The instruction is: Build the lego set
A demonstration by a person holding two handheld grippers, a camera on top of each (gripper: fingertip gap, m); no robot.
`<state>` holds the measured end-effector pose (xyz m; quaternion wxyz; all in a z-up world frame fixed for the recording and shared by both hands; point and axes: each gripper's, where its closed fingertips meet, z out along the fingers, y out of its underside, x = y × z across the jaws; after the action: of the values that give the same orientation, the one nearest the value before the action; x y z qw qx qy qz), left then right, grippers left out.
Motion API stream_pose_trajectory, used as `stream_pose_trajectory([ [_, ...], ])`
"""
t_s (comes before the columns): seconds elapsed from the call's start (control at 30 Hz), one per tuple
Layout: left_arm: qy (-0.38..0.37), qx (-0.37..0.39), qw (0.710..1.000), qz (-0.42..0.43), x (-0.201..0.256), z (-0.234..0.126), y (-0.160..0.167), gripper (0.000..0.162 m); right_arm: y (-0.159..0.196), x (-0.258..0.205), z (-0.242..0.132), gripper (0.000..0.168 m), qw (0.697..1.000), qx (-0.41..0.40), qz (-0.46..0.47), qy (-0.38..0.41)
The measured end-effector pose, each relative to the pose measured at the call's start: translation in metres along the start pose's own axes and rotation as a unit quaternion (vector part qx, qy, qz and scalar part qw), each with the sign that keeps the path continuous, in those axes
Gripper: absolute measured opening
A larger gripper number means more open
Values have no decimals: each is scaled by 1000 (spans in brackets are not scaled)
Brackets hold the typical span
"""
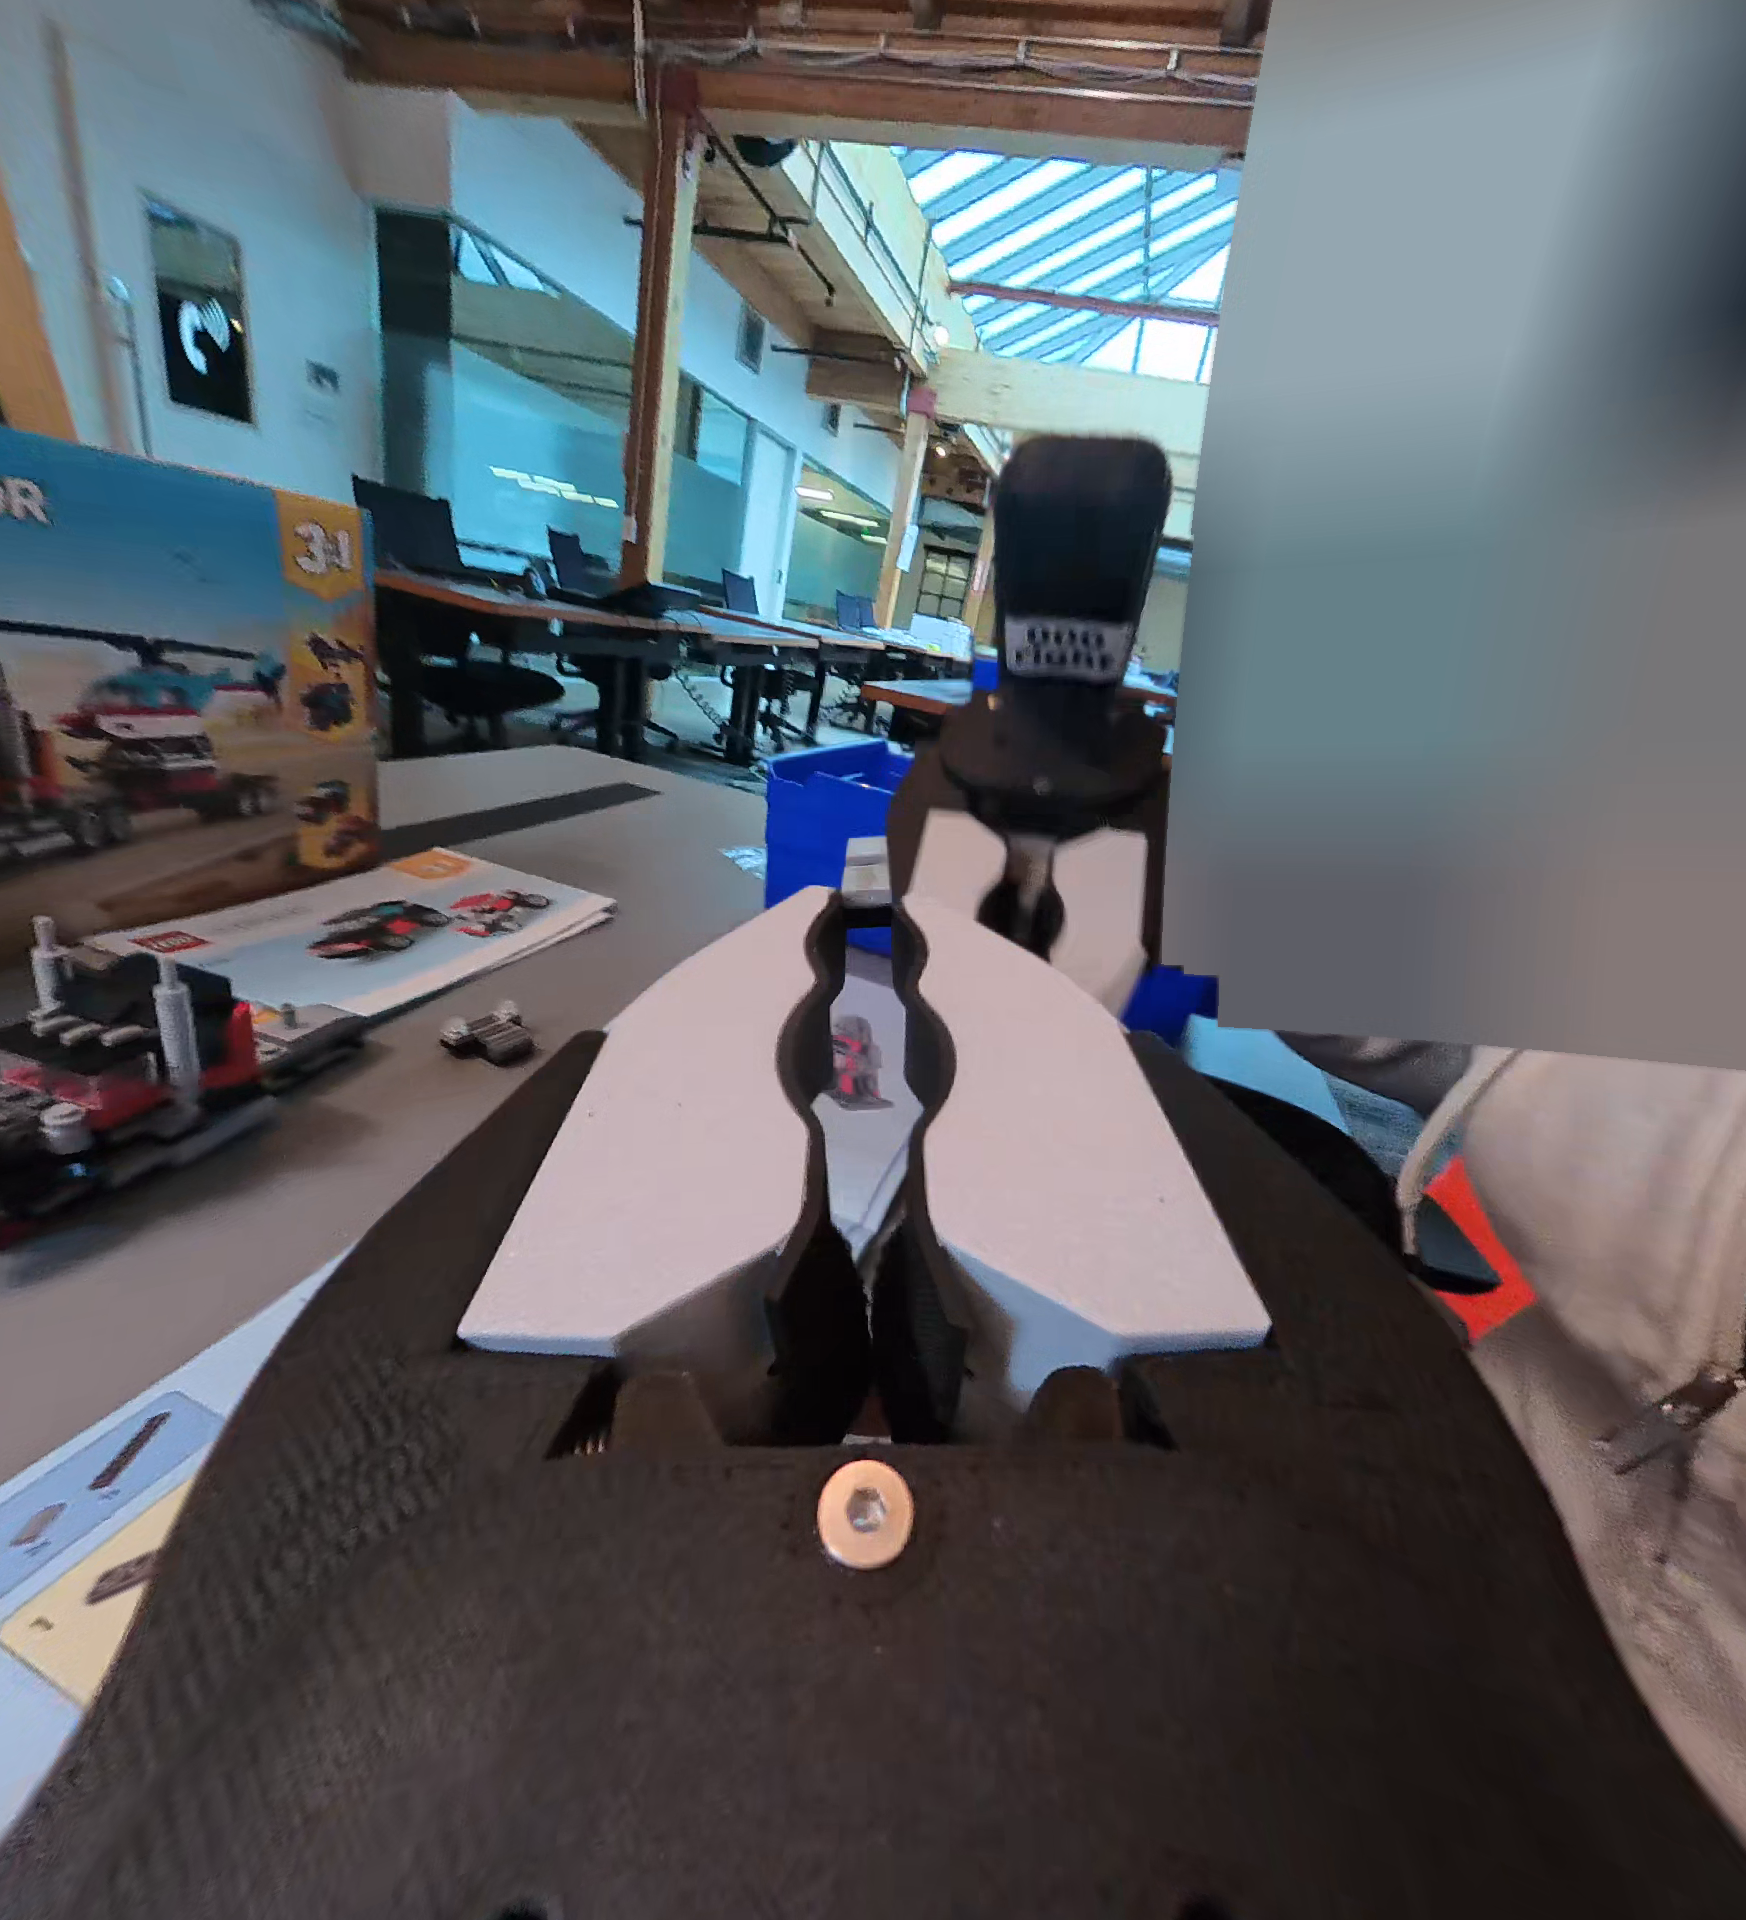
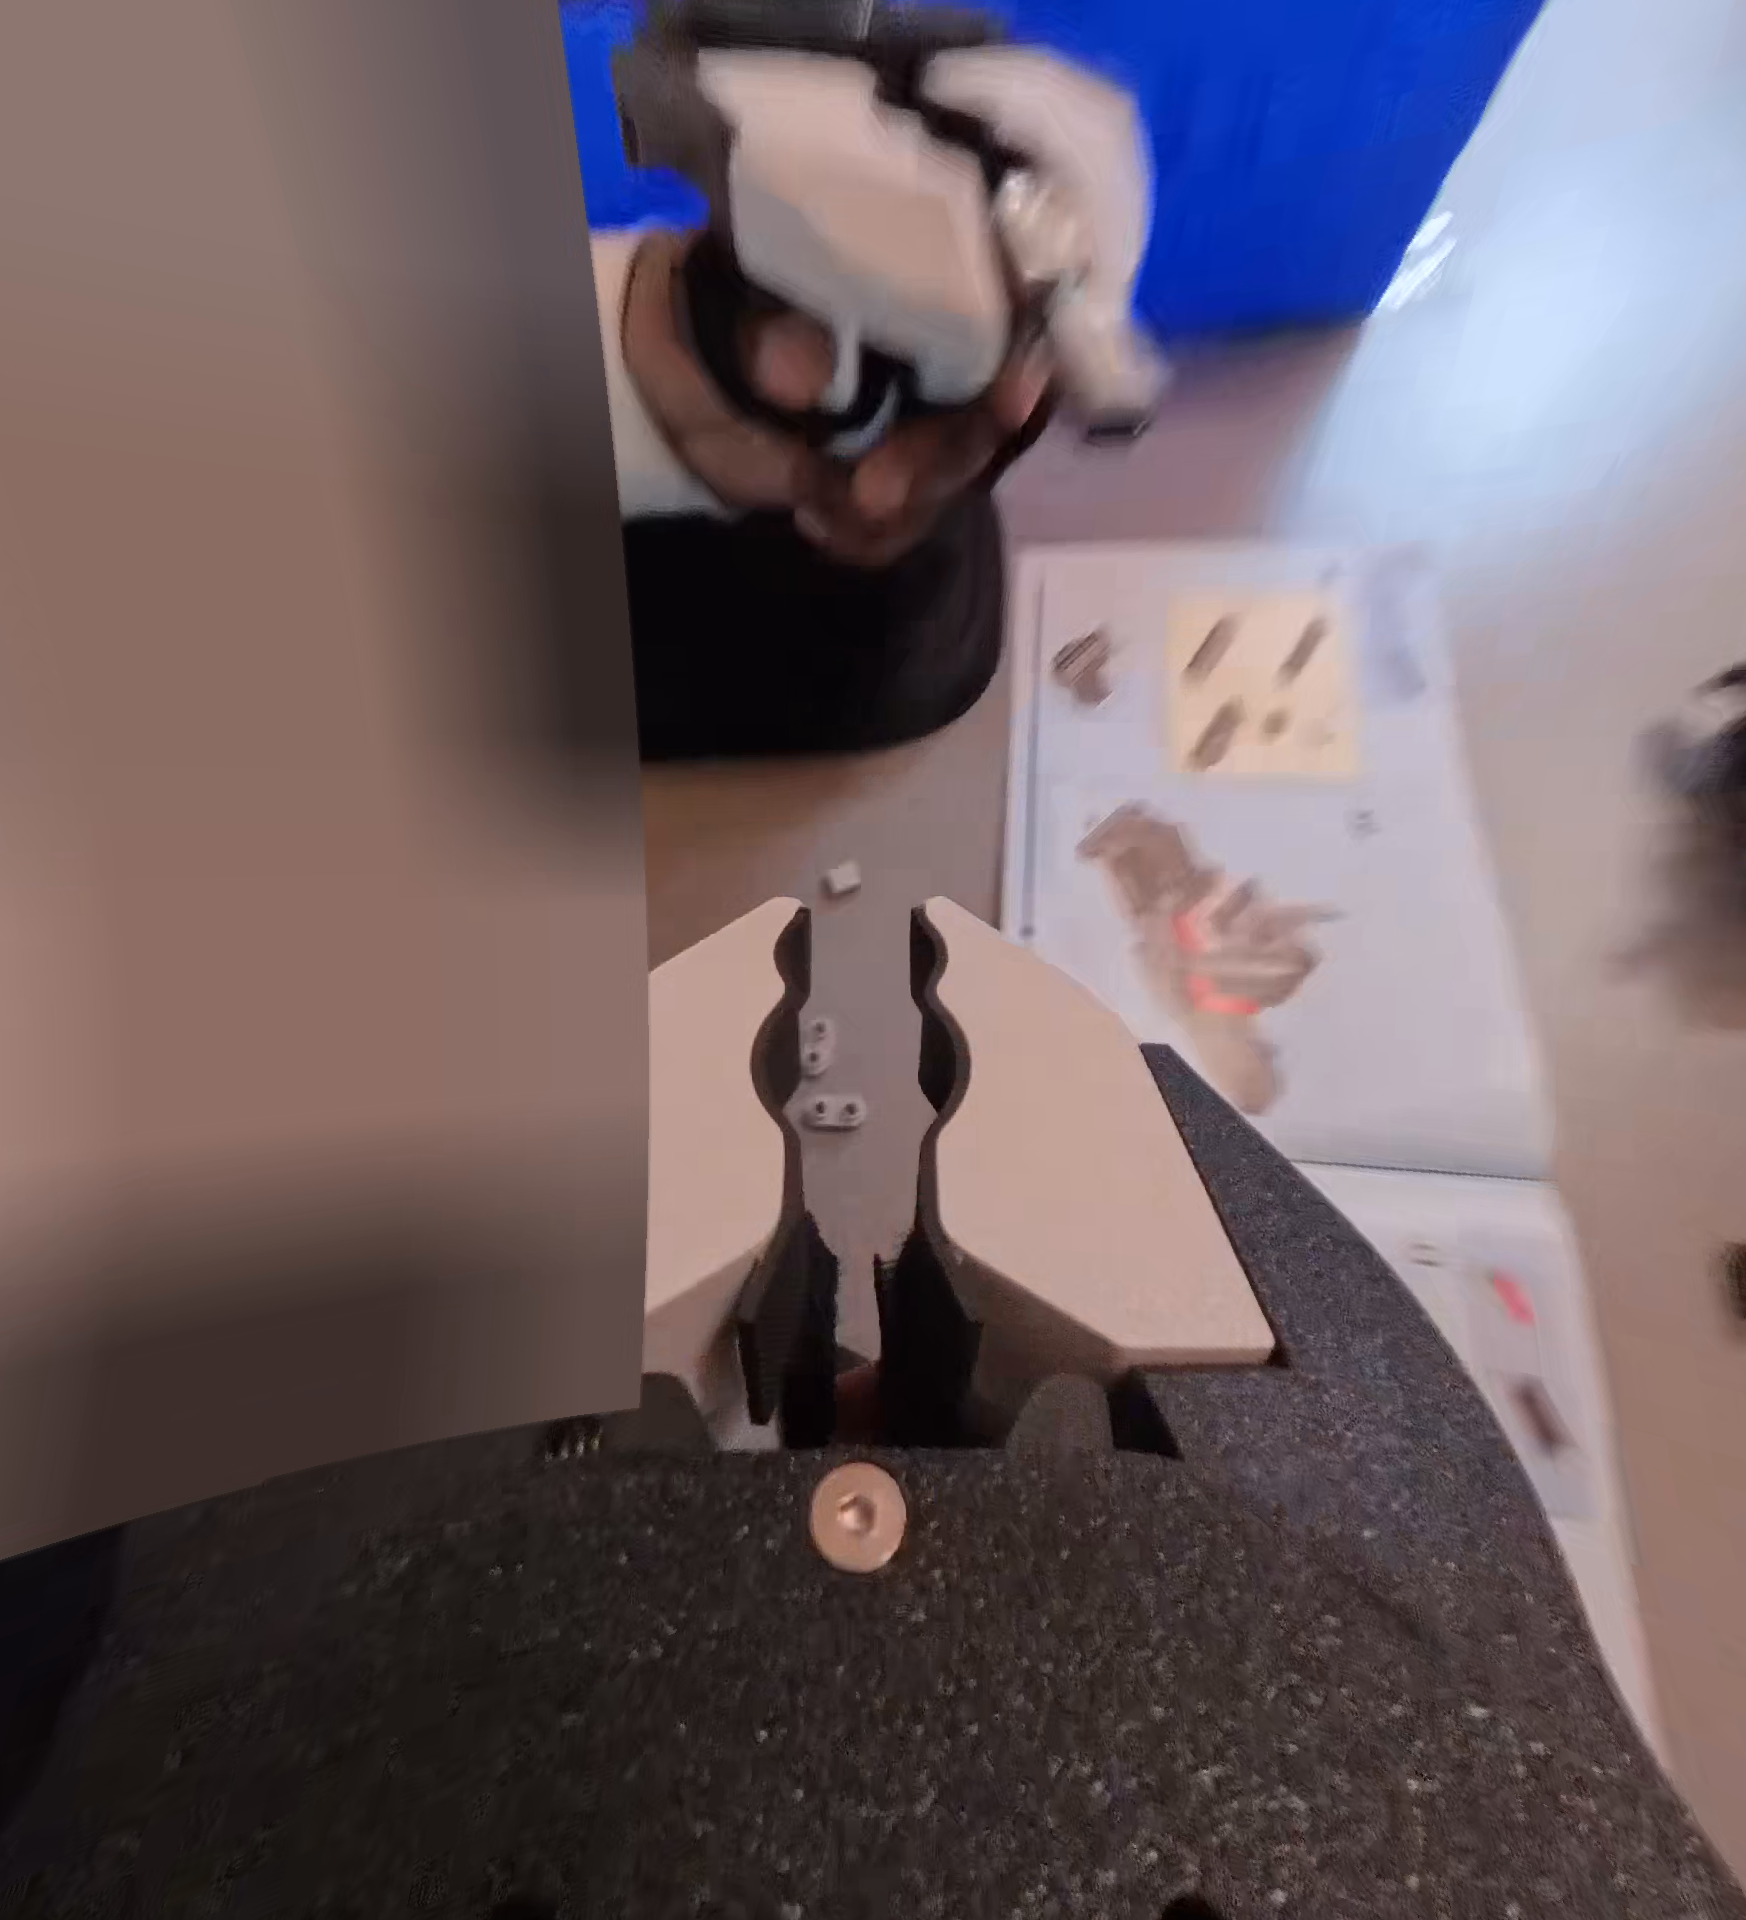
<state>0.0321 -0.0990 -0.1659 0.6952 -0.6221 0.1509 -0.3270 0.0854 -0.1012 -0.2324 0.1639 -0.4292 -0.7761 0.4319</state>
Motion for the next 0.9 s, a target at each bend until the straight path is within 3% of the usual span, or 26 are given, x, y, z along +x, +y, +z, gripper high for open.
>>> stream_pose_trajectory([
  [0.3, -23, 116, 993, 1, -10, -27, -29, 8, 25, -10, 73, 16, 993, -67, -90, -27],
  [0.53, -36, 92, 995, 29, -11, -24, -22, 8, 32, -7, 82, 6, 989, -92, -111, -46],
  [0.77, -37, 83, 995, 35, -12, -22, -19, 9, 28, -9, 74, 12, 992, -66, -95, -45],
  [0.9, -33, 75, 996, 42, -10, -20, -16, 8, 33, -3, 75, 15, 991, -90, -91, -39],
])
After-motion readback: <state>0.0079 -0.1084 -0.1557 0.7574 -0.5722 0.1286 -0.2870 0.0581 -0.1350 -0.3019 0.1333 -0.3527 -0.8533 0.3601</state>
